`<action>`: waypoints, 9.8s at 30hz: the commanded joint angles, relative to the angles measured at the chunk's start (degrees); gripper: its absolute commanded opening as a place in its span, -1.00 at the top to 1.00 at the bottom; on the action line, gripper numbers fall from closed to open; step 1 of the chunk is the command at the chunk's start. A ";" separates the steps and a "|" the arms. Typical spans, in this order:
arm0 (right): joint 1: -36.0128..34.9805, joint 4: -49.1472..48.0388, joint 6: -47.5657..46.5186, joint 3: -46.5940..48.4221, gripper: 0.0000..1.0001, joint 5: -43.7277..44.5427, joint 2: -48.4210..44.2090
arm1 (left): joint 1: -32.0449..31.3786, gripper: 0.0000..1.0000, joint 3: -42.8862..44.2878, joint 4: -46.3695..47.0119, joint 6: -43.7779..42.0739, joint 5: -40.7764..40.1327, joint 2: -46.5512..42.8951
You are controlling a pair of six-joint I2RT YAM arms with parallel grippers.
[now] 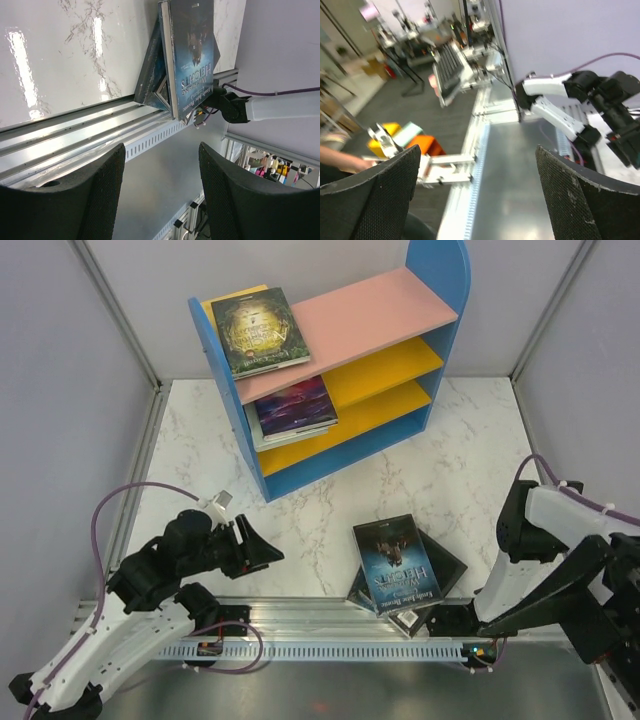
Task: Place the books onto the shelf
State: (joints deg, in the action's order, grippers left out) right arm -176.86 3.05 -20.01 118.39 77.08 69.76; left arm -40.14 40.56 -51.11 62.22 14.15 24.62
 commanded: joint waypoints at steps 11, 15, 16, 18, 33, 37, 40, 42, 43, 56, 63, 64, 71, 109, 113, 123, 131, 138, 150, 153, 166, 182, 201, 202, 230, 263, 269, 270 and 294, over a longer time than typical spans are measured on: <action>-7.36 -103.86 -70.37 -31.87 -0.96 31.20 -2.86 | 0.06 -0.29 -1.79 6.99 -2.71 2.90 6.04; -7.36 -103.68 -46.10 -62.02 -0.96 28.14 -21.25 | 0.06 -0.28 -1.54 8.57 -2.71 3.86 7.63; -7.36 -103.68 -39.82 -67.71 -0.96 25.60 -26.20 | 0.06 -0.27 -1.36 8.57 -2.97 3.87 7.72; -7.36 -70.61 -2.63 -72.59 -0.96 22.26 -37.52 | 0.06 -0.27 -0.83 8.40 -3.07 3.95 7.46; -7.45 12.77 1.47 -13.01 -0.96 -50.27 -15.27 | 0.06 -0.27 1.28 7.78 -0.26 3.16 5.62; -7.36 16.89 0.58 -7.66 -0.96 -48.44 -10.54 | 0.06 -0.27 0.58 6.99 1.76 2.11 3.77; -7.36 19.02 8.82 -12.63 -0.96 -39.65 -14.61 | 0.06 -0.26 1.63 5.50 2.30 0.79 3.07; -7.36 13.42 18.37 -28.24 -0.96 -39.20 -21.21 | 0.06 -0.26 2.25 4.45 2.12 -0.17 3.06; -7.36 5.12 21.73 -34.65 -0.96 -39.37 -29.25 | 0.06 -0.26 2.33 4.09 2.03 -0.44 3.06; -7.28 3.33 28.96 -60.80 -0.96 -18.98 -57.21 | 0.06 -0.26 2.68 3.74 0.54 -2.81 6.23; -7.36 43.34 50.86 -32.36 -0.96 2.54 -39.36 | -0.03 -0.26 2.34 3.21 -0.69 -4.22 7.10; -7.36 43.10 50.08 -29.30 -0.96 2.03 -38.22 | -0.03 -0.26 2.25 3.30 -0.78 -4.31 7.45; -7.36 33.26 17.16 5.23 -0.96 -9.01 -6.69 | -0.03 -0.26 1.37 3.56 -1.48 -5.71 7.02; 166.04 31.15 50.50 -77.59 -0.96 -103.96 -4.45 | -0.55 -0.28 -9.97 29.20 -4.91 6.50 20.80; 170.08 27.54 51.13 -81.47 -0.96 -106.69 -3.14 | -2.22 -0.28 -7.25 33.43 -6.32 5.71 29.76; 172.72 23.15 51.39 -84.97 -0.96 -111.44 -0.23 | -8.46 -0.25 0.92 50.74 -2.81 6.15 57.71; 172.72 15.06 56.83 -96.15 -0.96 -118.29 -4.89 | -11.19 -0.18 6.28 59.02 0.36 9.05 69.33; 172.72 13.56 57.63 -95.63 -0.92 -121.38 -6.56 | -13.12 -0.15 8.93 59.29 0.71 10.11 73.11; 172.64 16.63 56.14 -92.90 0.25 -120.50 -8.05 | -13.65 -0.15 9.72 57.79 2.91 10.37 72.23; 172.72 17.43 56.39 -92.20 0.70 -120.06 -8.67 | -13.74 -0.15 10.59 56.39 3.17 10.11 71.53; 172.55 16.90 60.43 -87.01 1.00 -118.83 -9.02 | -13.56 -0.18 11.39 52.52 5.72 9.58 65.05; 172.55 0.04 78.09 -86.39 1.00 -124.18 -5.25 | -12.42 -0.45 -6.45 49.35 9.94 -1.06 35.77; 170.10 -0.87 77.69 -87.63 0.27 -121.21 -6.91 | -11.37 -0.45 -11.64 52.68 6.61 -0.71 41.98; 169.65 0.19 76.71 -87.89 -0.14 -120.59 -7.00 | -11.19 -0.44 -11.81 52.69 6.60 -0.71 42.00; 148.91 -8.66 87.06 -107.30 -0.96 -98.09 -4.28 | 3.40 -0.43 -20.51 74.55 -1.76 14.67 61.42; 143.02 -21.14 101.47 -96.59 1.00 -108.63 -27.30 | 9.03 -0.56 -26.85 54.45 3.44 15.03 16.16; 143.02 -28.35 106.31 -99.93 1.00 -109.60 -28.80 | 9.03 -0.57 -25.79 55.33 6.16 14.85 12.91; 143.02 -29.06 106.75 -100.45 1.00 -109.51 -28.80 | 9.03 -0.58 -25.35 55.68 6.51 14.94 12.56; 141.70 -61.23 117.75 -102.40 1.00 -109.51 -9.56 | 8.68 0.11 -26.85 88.90 18.56 22.58 25.47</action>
State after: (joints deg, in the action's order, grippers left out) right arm -34.41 -43.81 95.70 11.20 -30.83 59.99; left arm -31.31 11.84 30.20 78.56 33.61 48.51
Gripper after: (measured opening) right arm 0.276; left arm 0.476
